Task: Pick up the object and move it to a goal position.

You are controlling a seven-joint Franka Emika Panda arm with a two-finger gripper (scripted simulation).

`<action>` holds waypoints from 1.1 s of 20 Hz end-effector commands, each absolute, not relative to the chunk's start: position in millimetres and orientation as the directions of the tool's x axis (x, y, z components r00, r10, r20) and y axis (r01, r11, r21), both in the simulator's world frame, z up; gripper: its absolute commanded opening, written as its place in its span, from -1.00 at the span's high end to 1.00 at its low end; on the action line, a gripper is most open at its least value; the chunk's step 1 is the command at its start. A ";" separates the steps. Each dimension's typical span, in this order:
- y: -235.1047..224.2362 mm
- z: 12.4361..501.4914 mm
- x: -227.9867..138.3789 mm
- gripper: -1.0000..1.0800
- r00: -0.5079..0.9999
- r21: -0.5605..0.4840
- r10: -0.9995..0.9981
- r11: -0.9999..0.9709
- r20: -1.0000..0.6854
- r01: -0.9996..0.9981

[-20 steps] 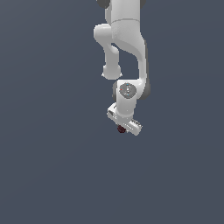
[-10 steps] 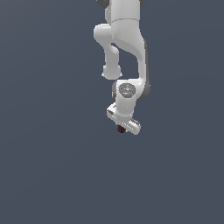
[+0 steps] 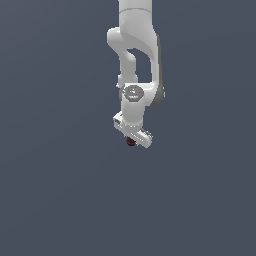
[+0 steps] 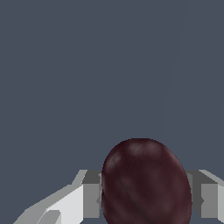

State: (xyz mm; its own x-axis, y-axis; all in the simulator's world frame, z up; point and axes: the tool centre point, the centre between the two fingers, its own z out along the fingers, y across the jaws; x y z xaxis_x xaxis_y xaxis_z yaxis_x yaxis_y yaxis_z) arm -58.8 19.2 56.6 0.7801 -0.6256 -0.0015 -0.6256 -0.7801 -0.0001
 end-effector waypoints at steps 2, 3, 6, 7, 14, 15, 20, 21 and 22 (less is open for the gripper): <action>-8.7 75.2 -70.4 1.00 0.779 -0.001 -0.627 -0.779 -0.001 -0.627; -18.3 81.5 -74.6 1.00 0.779 -0.002 -0.627 -0.779 -0.001 -0.627; -48.1 101.2 -87.3 1.00 0.779 -0.002 -0.627 -0.779 -0.001 -0.627; -57.8 107.7 -91.4 1.00 0.779 -0.002 -0.627 -0.779 -0.001 -0.627; -118.1 147.9 -115.3 1.00 0.779 -0.002 -0.627 -0.779 -0.002 -0.627; -125.0 152.5 -117.8 1.00 0.779 -0.002 -0.627 -0.779 -0.002 -0.627; -150.3 169.3 -126.4 1.00 0.779 -0.001 -0.627 -0.779 -0.001 -0.627; -153.1 171.2 -127.3 1.00 0.779 -0.001 -0.627 -0.779 -0.001 -0.627; -155.2 172.5 -127.9 1.00 0.779 -0.001 -0.627 -0.779 -0.001 -0.627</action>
State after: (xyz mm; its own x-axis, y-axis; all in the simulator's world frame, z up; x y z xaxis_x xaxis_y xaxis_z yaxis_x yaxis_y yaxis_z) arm -126.4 -151.1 169.3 0.7776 -0.6287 -0.0006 -0.6287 -0.7776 -0.0013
